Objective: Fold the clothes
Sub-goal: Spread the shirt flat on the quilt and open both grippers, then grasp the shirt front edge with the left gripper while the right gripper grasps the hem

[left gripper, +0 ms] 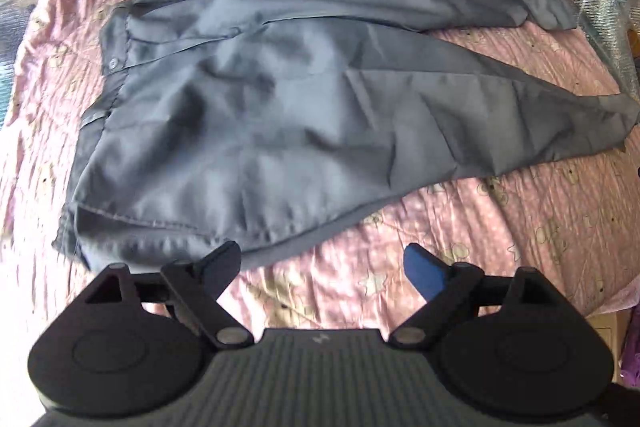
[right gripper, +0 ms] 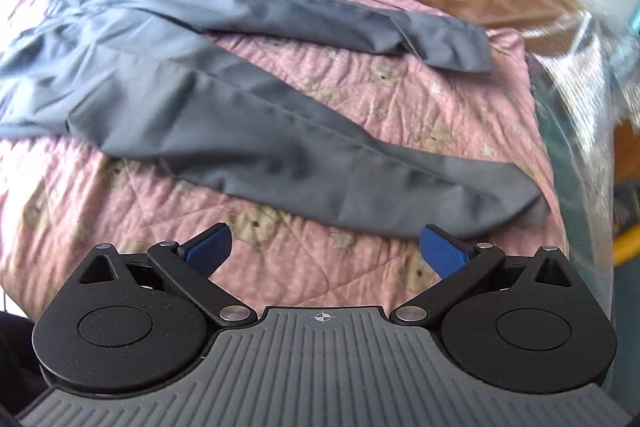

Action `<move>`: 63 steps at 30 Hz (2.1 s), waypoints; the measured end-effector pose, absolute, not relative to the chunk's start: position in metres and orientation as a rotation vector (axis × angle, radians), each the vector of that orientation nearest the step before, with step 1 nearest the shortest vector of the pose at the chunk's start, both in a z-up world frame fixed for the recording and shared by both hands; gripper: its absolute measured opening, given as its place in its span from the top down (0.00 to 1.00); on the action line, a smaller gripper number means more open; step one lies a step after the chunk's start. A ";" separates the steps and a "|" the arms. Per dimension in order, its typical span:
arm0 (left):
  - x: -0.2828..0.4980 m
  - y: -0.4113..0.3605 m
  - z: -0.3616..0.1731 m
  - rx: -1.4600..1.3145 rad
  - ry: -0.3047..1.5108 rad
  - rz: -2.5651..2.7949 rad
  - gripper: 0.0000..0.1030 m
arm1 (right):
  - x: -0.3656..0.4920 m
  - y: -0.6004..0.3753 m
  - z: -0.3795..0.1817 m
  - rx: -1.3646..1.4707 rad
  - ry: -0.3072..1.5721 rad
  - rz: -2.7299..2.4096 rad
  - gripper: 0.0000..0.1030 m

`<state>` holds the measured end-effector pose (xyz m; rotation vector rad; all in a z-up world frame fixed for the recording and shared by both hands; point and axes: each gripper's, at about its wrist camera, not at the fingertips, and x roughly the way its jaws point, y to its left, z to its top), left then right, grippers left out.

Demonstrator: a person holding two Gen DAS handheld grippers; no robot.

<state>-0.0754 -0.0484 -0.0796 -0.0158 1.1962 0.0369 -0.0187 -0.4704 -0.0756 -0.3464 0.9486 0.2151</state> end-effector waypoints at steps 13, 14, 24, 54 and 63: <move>-0.100 -0.075 -0.079 -0.178 1.187 0.266 0.11 | 0.062 -0.600 -0.114 0.014 0.975 -0.096 0.02; -0.105 -0.059 -0.077 -0.192 1.178 0.319 0.11 | 0.066 -0.609 -0.115 0.079 0.970 -0.118 0.02; -0.082 0.150 -0.061 -0.695 1.001 0.556 0.11 | 0.094 -0.645 -0.151 0.535 0.994 -0.292 0.09; 0.054 0.295 -0.156 -0.831 1.096 0.522 0.07 | 0.153 -0.113 -0.181 -0.717 0.959 0.949 0.94; 0.094 0.283 -0.172 -0.727 1.150 0.384 0.53 | 0.140 -0.148 -0.120 -0.613 0.834 0.820 1.00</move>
